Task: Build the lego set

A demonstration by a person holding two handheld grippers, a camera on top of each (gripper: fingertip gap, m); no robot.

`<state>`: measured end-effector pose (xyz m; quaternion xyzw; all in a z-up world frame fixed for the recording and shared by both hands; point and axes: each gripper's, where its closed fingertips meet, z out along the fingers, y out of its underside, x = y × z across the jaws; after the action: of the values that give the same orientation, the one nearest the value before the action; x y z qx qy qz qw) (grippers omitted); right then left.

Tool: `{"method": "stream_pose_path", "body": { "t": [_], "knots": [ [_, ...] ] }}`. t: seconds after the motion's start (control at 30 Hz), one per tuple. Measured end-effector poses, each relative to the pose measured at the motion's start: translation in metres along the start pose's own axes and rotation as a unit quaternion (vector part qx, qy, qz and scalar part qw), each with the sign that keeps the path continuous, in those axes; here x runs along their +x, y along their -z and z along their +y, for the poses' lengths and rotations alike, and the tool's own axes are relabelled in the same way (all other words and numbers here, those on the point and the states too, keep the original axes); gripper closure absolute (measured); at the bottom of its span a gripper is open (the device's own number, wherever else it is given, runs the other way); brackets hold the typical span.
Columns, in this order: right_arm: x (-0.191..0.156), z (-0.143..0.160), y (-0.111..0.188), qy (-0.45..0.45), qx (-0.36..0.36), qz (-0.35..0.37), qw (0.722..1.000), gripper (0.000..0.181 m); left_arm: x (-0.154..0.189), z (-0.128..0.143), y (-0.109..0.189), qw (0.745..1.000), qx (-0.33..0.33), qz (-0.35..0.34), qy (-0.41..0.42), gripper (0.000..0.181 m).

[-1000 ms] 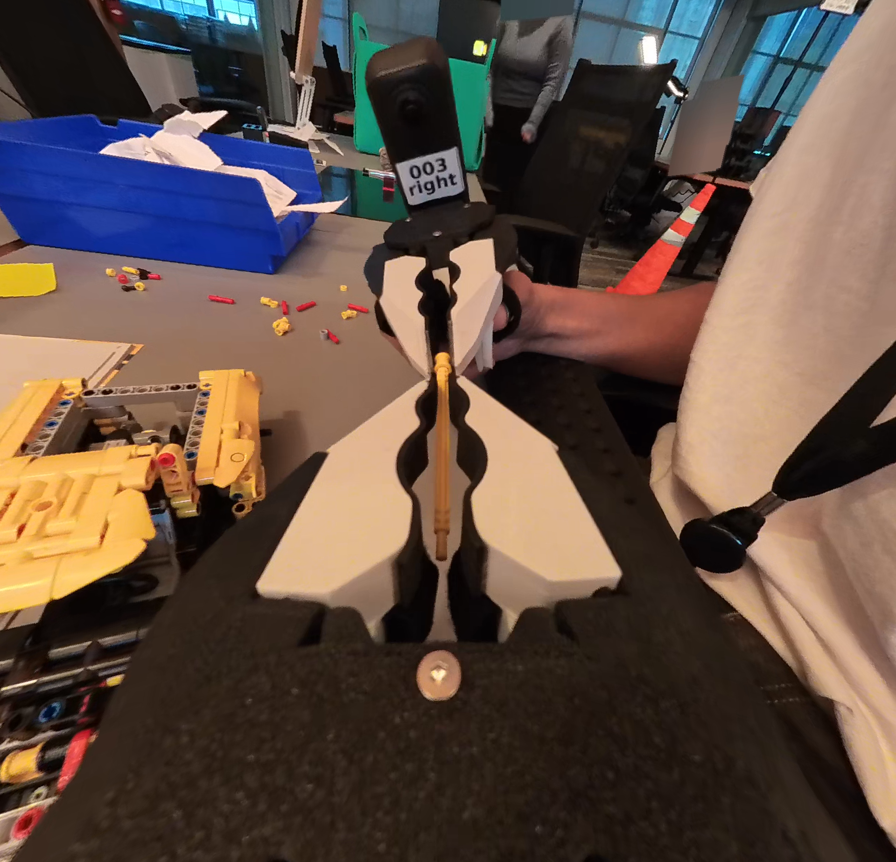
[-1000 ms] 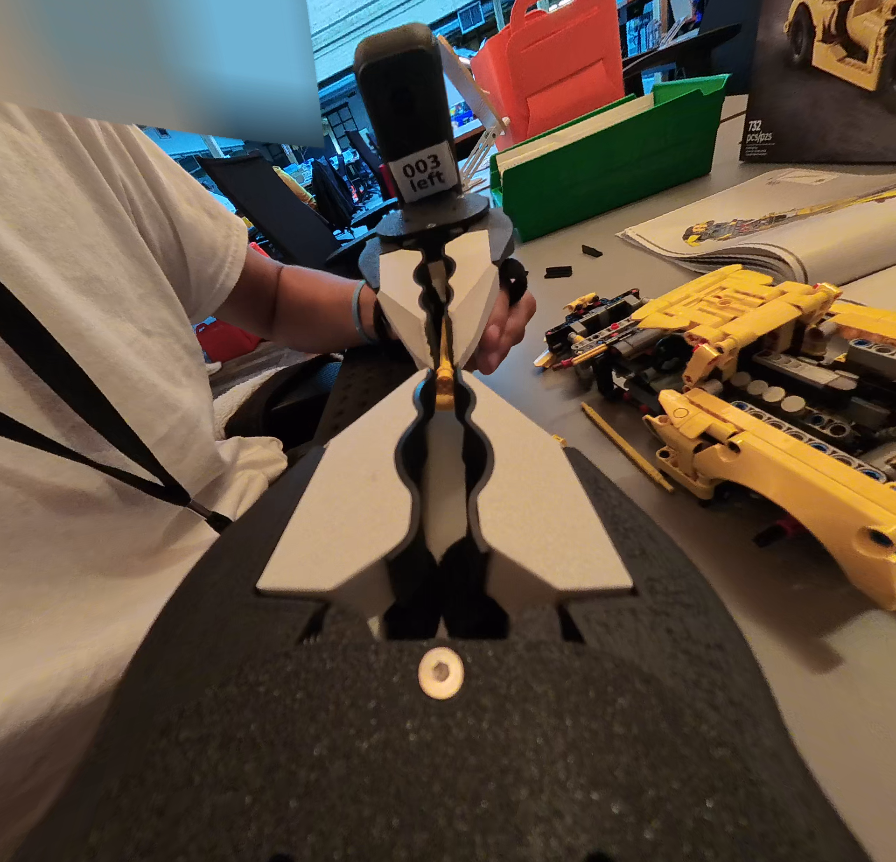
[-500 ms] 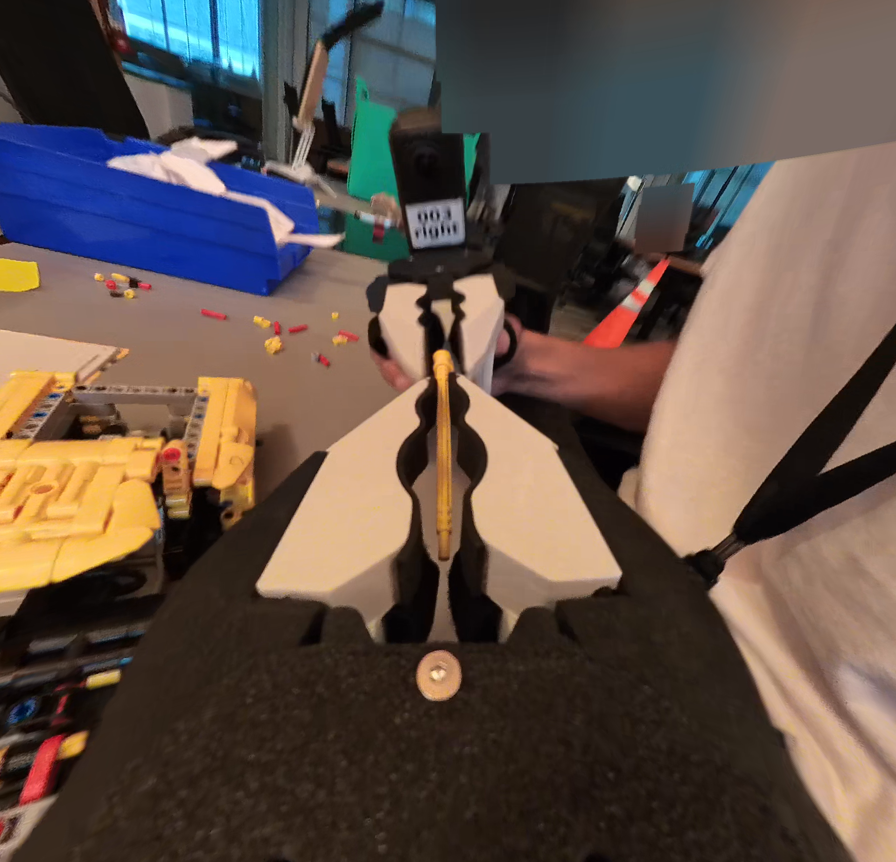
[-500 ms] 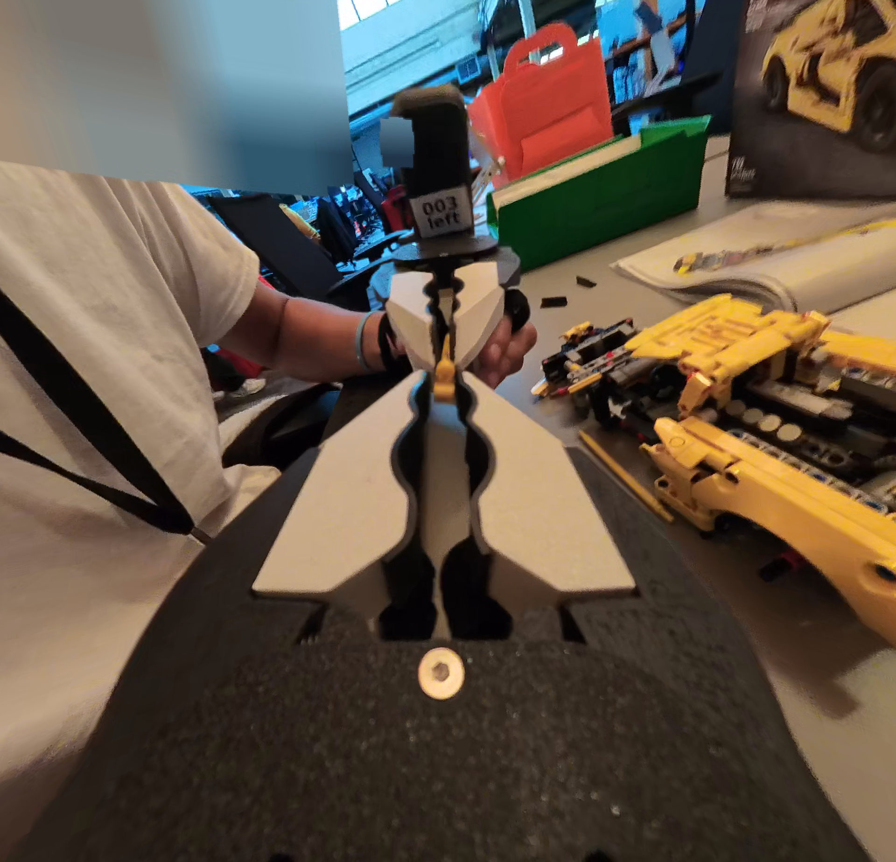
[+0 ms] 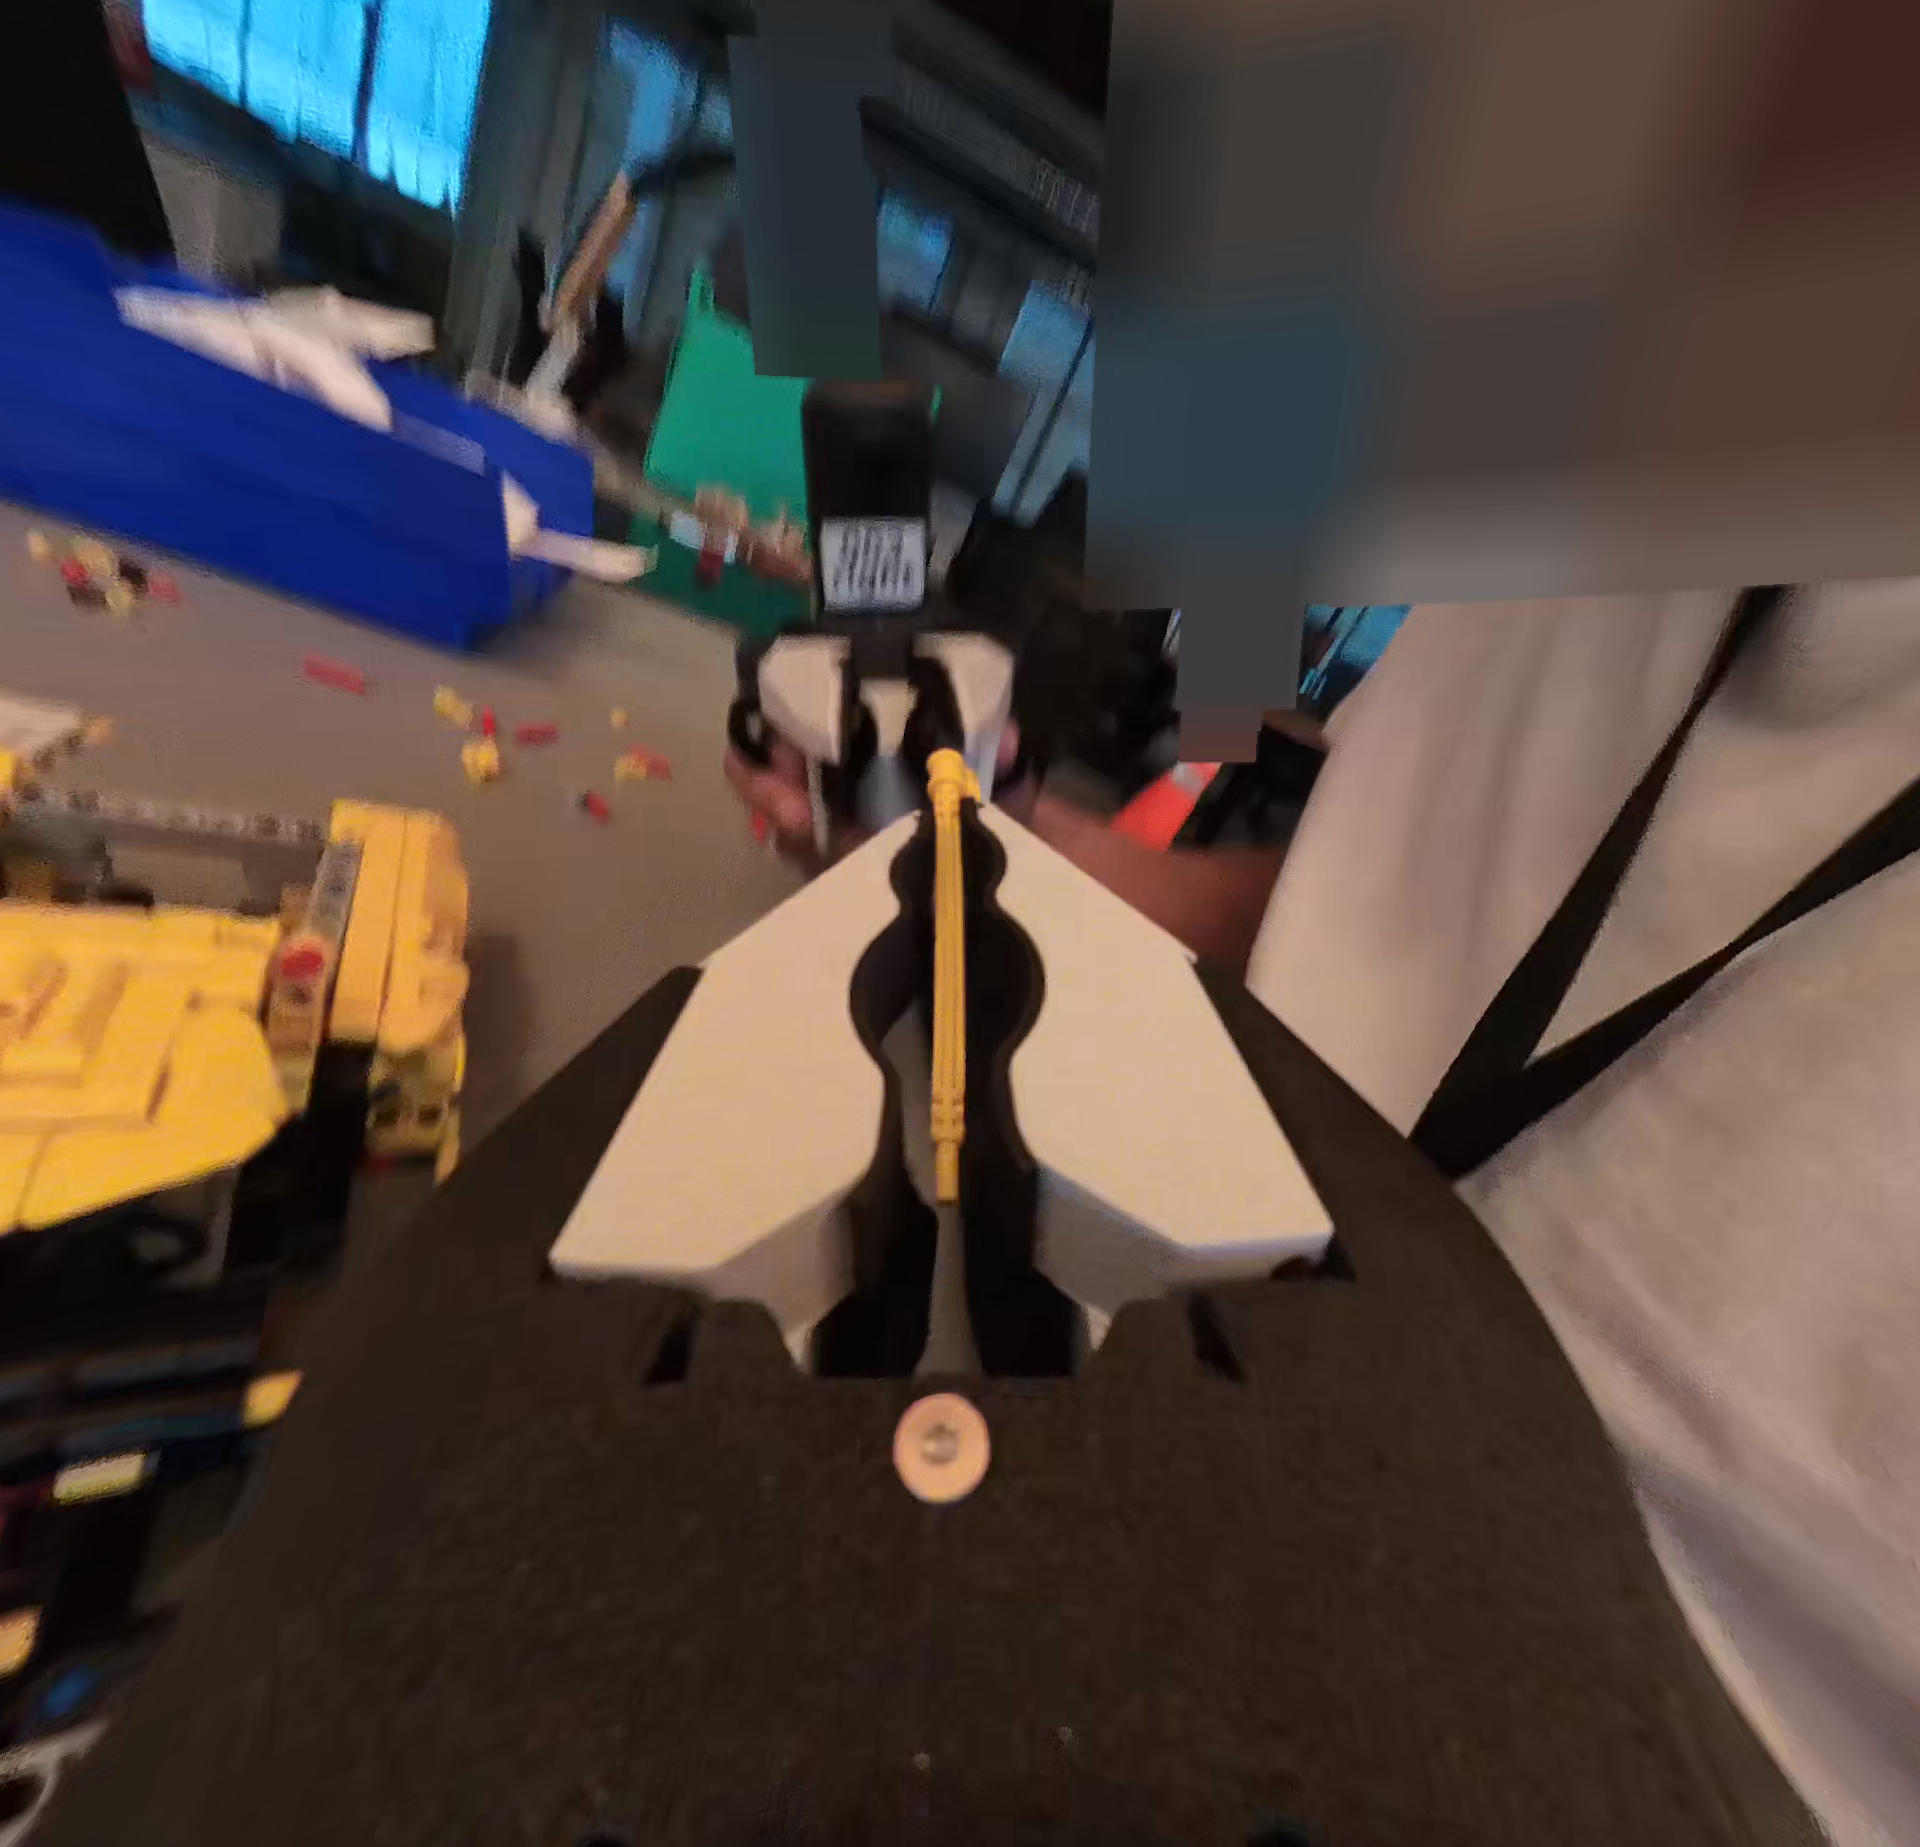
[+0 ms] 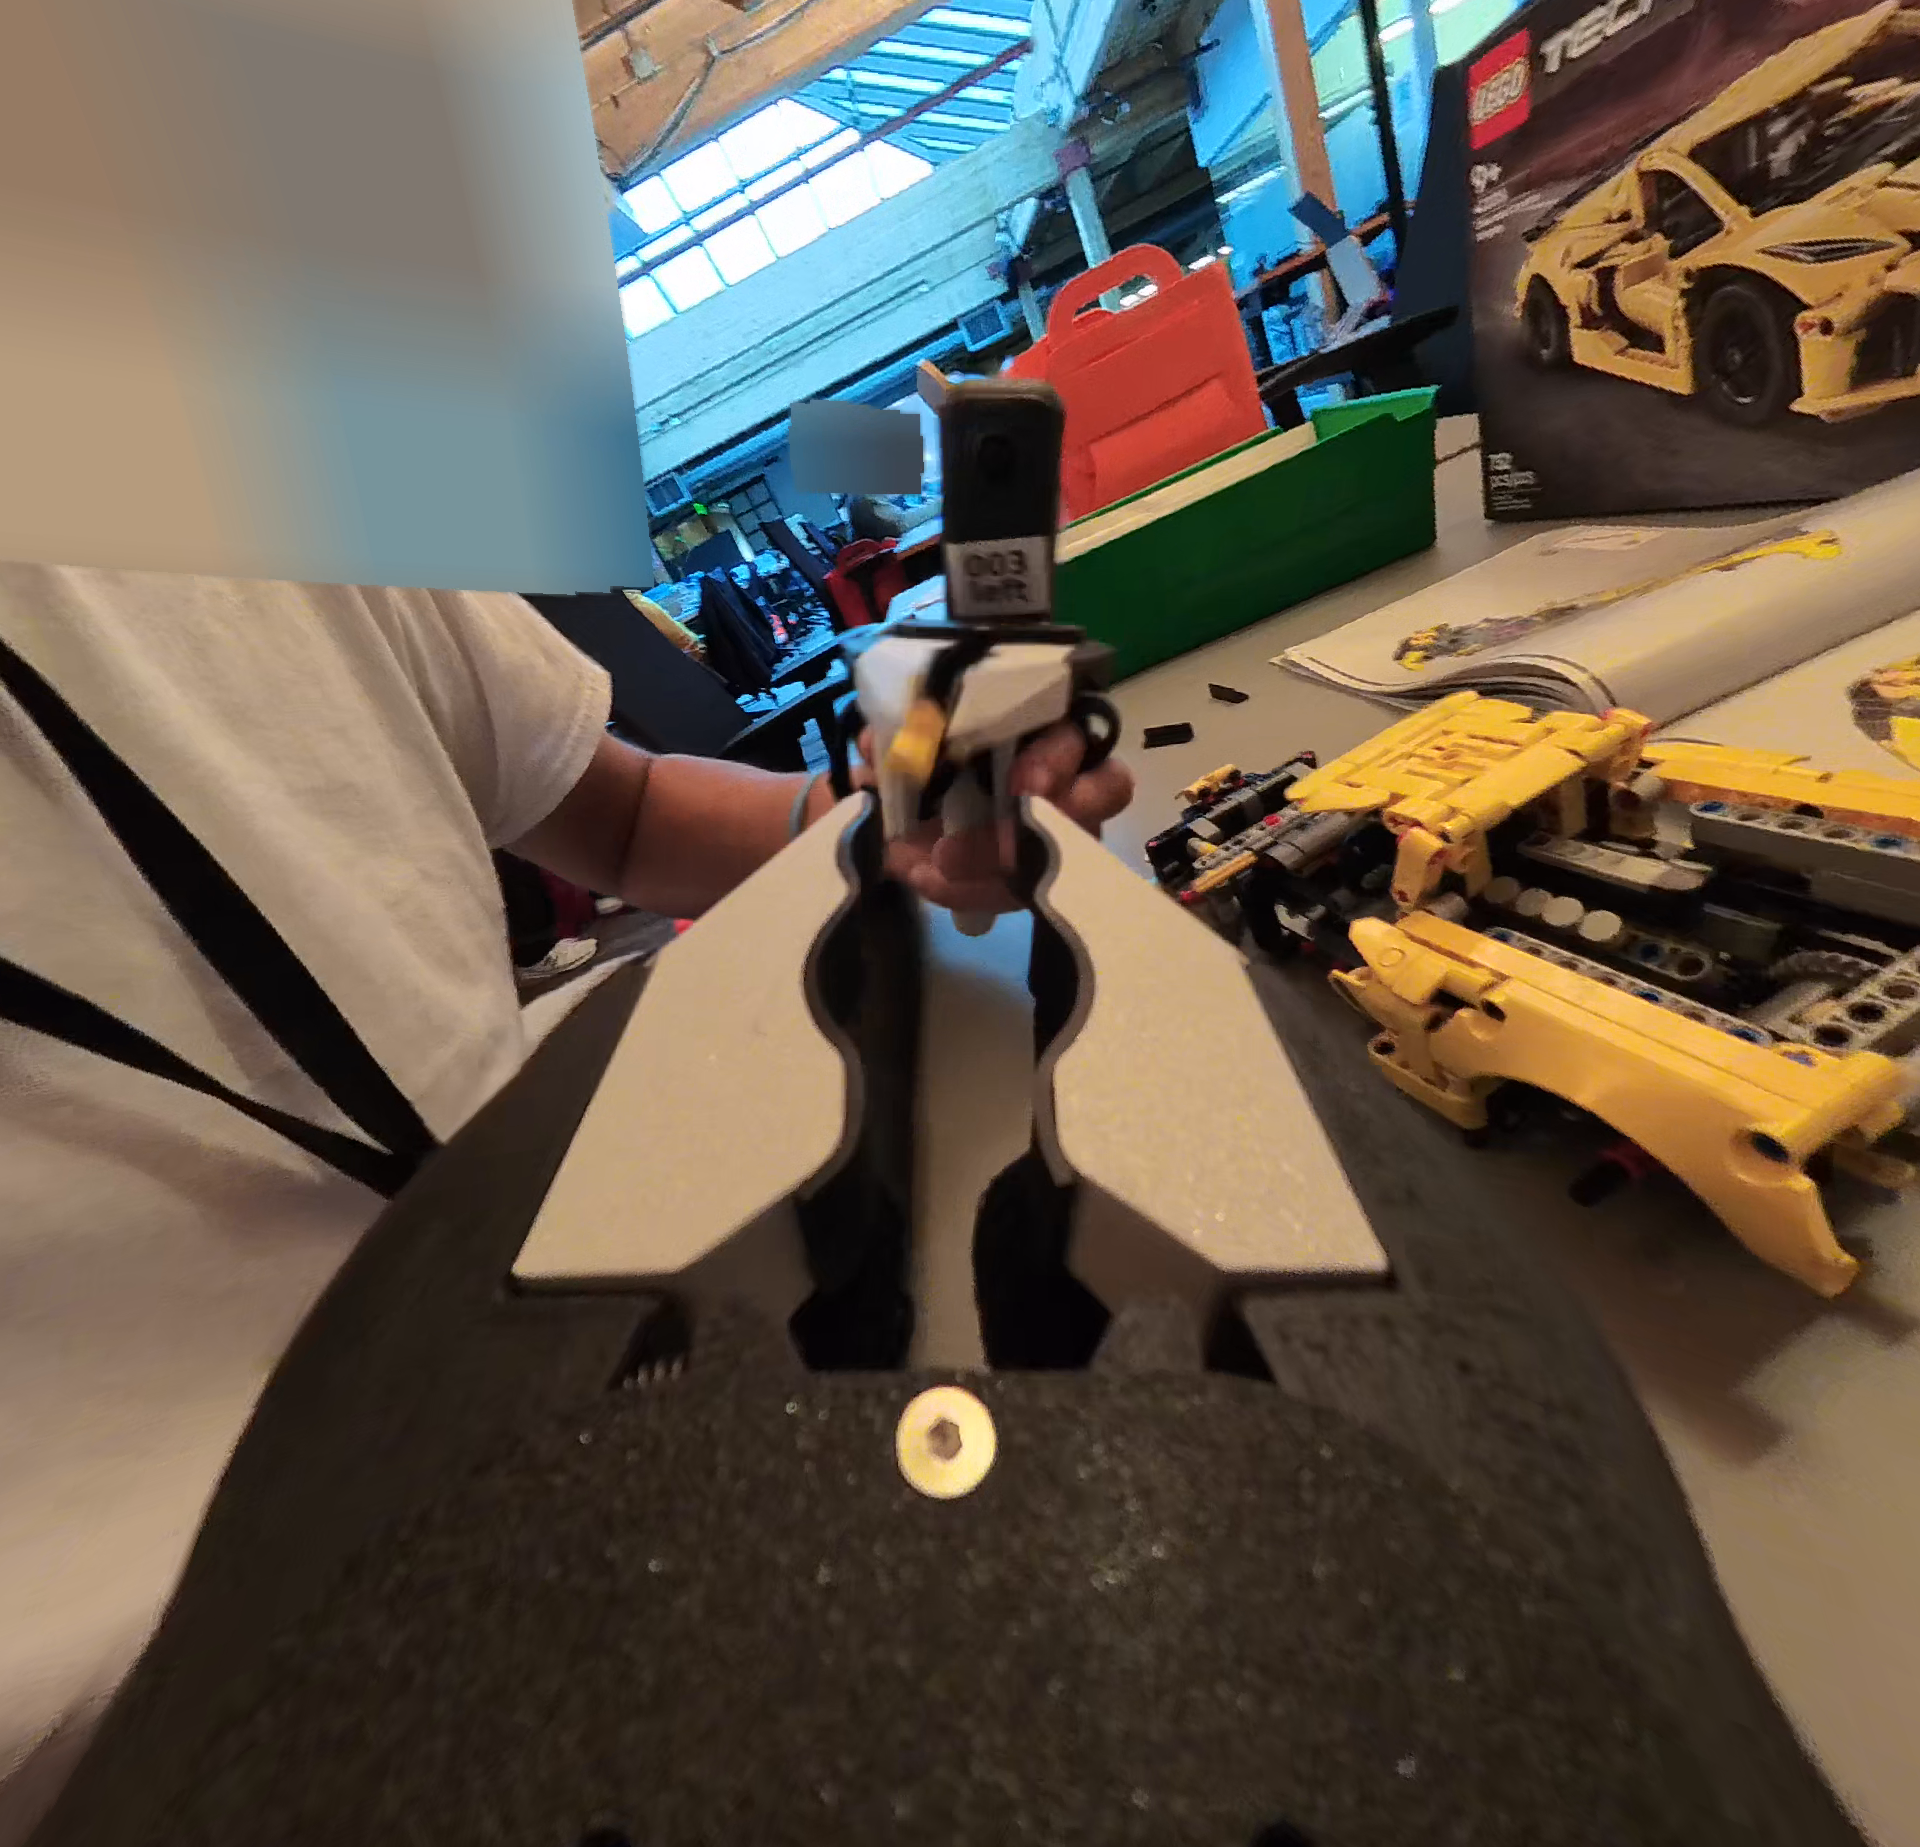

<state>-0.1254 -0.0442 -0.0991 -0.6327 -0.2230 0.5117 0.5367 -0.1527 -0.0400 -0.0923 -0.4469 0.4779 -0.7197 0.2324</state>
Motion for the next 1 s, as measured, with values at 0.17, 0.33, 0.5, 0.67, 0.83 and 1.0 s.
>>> {"method": "stream_pose_path", "body": {
  "t": [0.17, 0.33, 0.5, 0.67, 0.83, 1.0],
  "knots": [
    [0.036, 0.016, 0.006, -0.024, -0.039, 0.094, 0.995, 0.158, -0.02, 0.063, -0.001, 0.973, -0.189, -0.108, -0.072, 0.177],
    [0.05, 0.042, 0.0, -0.013, -0.116, 0.137, 0.984, 0.158, -0.028, 0.093, 0.004, 0.946, -0.276, -0.146, -0.093, 0.177],
    [0.049, 0.05, -0.003, -0.018, -0.138, 0.133, 0.981, 0.159, -0.03, 0.106, 0.005, 0.936, -0.304, -0.15, -0.095, 0.177],
    [0.039, 0.04, -0.005, -0.031, -0.109, 0.099, 0.989, 0.16, -0.025, 0.081, -0.003, 0.951, -0.25, -0.144, -0.115, 0.177],
    [0.025, 0.042, -0.011, -0.04, -0.11, 0.055, 0.992, 0.159, -0.026, 0.058, 0.002, 0.962, -0.196, -0.152, -0.109, 0.177],
    [0.007, 0.052, -0.022, -0.035, -0.137, 0.003, 0.99, 0.158, -0.019, 0.041, 0.001, 0.975, -0.144, -0.136, -0.105, 0.177]
  ]
}}
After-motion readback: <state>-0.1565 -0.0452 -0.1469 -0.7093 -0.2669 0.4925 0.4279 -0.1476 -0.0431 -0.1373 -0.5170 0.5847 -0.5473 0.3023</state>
